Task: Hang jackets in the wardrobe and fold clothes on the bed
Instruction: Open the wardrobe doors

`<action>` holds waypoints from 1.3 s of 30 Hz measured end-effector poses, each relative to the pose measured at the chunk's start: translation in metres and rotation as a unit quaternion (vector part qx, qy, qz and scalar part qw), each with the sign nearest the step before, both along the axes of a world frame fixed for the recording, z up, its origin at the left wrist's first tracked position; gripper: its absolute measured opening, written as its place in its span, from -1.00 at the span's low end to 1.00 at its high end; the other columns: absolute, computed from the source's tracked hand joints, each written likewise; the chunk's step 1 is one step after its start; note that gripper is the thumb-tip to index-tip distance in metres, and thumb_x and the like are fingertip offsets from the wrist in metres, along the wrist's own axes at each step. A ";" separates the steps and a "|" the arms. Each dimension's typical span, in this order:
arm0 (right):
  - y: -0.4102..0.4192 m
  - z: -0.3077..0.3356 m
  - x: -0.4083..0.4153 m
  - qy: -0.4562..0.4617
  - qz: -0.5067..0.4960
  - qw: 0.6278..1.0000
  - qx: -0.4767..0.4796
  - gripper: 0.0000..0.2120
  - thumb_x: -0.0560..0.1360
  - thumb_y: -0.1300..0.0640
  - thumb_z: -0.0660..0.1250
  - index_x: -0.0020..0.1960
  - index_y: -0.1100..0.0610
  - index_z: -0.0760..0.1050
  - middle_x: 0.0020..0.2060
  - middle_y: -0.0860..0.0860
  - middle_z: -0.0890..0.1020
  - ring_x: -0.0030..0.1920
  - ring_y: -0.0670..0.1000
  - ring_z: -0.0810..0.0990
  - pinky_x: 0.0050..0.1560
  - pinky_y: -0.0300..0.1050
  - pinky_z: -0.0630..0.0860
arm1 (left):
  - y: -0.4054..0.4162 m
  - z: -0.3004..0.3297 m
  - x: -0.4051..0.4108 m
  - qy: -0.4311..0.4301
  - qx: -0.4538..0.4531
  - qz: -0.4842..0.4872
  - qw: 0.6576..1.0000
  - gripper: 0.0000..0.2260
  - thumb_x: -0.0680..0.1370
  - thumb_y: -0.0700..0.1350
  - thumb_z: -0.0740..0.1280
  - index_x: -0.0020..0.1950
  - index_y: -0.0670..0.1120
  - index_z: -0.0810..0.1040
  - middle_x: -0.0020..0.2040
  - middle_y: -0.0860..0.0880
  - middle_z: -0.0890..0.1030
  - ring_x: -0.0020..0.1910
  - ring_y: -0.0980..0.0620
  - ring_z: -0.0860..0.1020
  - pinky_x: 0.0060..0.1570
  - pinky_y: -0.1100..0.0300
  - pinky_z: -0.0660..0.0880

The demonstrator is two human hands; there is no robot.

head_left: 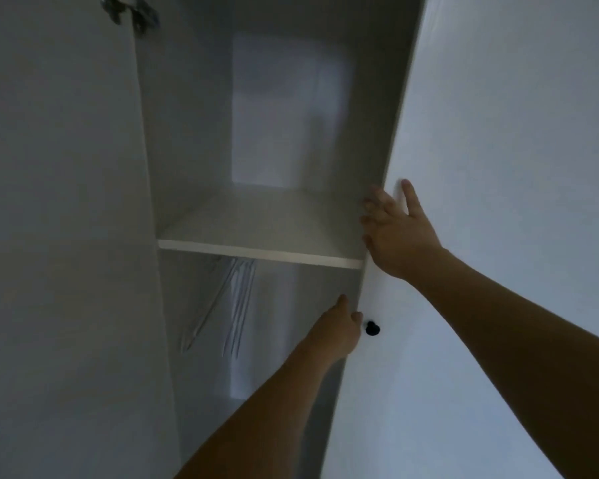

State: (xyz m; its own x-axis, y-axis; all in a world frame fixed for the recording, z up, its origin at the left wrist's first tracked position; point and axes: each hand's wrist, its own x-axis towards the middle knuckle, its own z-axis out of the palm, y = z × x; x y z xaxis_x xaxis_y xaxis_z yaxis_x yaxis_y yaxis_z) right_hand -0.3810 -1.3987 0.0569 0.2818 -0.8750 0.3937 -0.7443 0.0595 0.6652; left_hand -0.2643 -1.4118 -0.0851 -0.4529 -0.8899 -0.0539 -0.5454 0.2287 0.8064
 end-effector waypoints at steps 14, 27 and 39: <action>0.099 -0.019 -0.002 0.005 0.080 0.990 -0.112 -0.69 0.53 0.06 0.18 0.16 0.14 0.58 0.26 0.11 0.52 0.47 0.16 0.25 0.48 0.35 -0.12 | 0.063 -0.022 0.006 -0.001 -0.180 -0.035 0.983 -0.73 0.66 0.12 0.13 -0.08 -0.04 0.40 -0.26 0.00 0.53 -0.33 0.11 0.49 -0.31 0.24 0.39; 0.345 -0.017 -0.078 0.008 0.023 0.992 -0.127 -0.72 0.44 0.07 0.39 0.13 0.10 0.60 0.34 0.12 0.50 0.49 0.19 0.26 0.47 0.37 -0.04 | 0.277 -0.005 -0.068 -0.079 -0.326 -0.121 0.934 -0.67 0.61 0.22 0.16 -0.14 0.01 0.45 -0.29 0.04 0.55 -0.30 0.06 0.55 -0.06 0.15 0.50; 0.447 -0.021 -0.191 0.051 -0.064 0.988 -0.129 -0.70 0.59 0.16 0.15 0.25 0.10 0.53 0.45 0.12 0.37 0.53 0.15 0.15 0.51 0.26 -0.04 | 0.314 -0.007 -0.199 -0.072 -0.235 -0.180 0.952 0.16 0.23 0.59 0.24 0.59 0.03 -0.18 0.62 -0.01 -0.08 0.57 -0.09 0.09 0.47 -0.17 0.09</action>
